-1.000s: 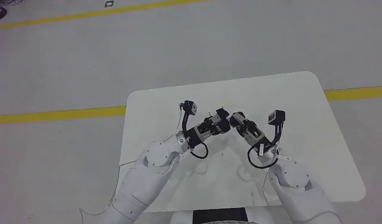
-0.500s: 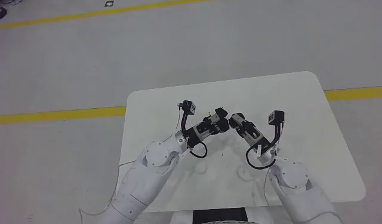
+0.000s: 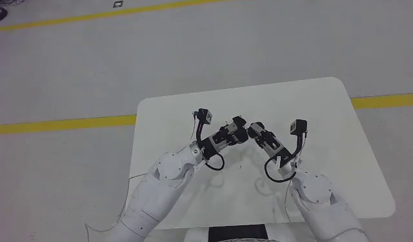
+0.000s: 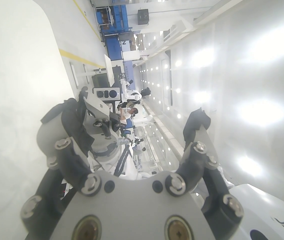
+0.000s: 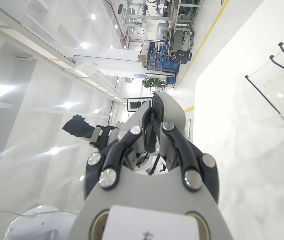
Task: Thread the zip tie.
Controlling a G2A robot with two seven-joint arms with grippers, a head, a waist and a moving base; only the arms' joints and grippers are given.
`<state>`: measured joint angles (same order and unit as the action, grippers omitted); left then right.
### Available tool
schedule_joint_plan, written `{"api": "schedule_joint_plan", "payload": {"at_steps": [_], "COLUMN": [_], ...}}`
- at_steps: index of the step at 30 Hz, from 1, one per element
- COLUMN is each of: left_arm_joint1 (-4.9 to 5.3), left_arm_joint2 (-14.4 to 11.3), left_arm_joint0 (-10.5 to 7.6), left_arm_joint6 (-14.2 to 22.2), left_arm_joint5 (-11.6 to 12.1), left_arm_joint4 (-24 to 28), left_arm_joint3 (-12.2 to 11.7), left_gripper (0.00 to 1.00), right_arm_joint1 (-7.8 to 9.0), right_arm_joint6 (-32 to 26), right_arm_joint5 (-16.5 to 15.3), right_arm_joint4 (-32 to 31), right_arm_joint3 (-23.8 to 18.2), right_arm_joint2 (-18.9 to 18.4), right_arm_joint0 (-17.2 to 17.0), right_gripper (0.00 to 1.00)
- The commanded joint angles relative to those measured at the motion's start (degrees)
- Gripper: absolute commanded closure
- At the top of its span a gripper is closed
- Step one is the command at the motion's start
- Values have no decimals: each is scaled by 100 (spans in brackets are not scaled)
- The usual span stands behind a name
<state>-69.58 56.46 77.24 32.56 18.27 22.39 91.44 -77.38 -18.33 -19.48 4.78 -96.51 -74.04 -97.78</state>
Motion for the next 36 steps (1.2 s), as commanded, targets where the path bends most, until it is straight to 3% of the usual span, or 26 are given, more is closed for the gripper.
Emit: {"api": "schedule_joint_plan", "payload": {"at_steps": [1,17,22,29,36], "left_arm_joint1": [5,22,26,32,37], "left_arm_joint2": [1,-52,-65,-78,-93], "left_arm_joint0": [7,-20,-26,-43,-56], "left_arm_joint6": [-1,-8,-25,-48,-70], "left_arm_joint5": [-6,-92,-117,-153,-167], "left_arm_joint4": [-4,33,35,38,51], "left_arm_joint3": [14,3,-4,-2,-33], "left_gripper": [0,0,8,29,35], "right_arm_joint1": [3,28,38,50,62], "right_arm_joint6": [12,23,74,195,234], "right_arm_joint5": [0,0,0,0,0], "right_arm_joint4": [-48,-43,-182,-374,-366], "right_arm_joint3": [10,-32,-63,-99,-142], "right_arm_joint2": [14,52,52,96,120], "right_arm_joint0": [5,6,7,1,2], "right_gripper": [100,100,100,100,100]}}
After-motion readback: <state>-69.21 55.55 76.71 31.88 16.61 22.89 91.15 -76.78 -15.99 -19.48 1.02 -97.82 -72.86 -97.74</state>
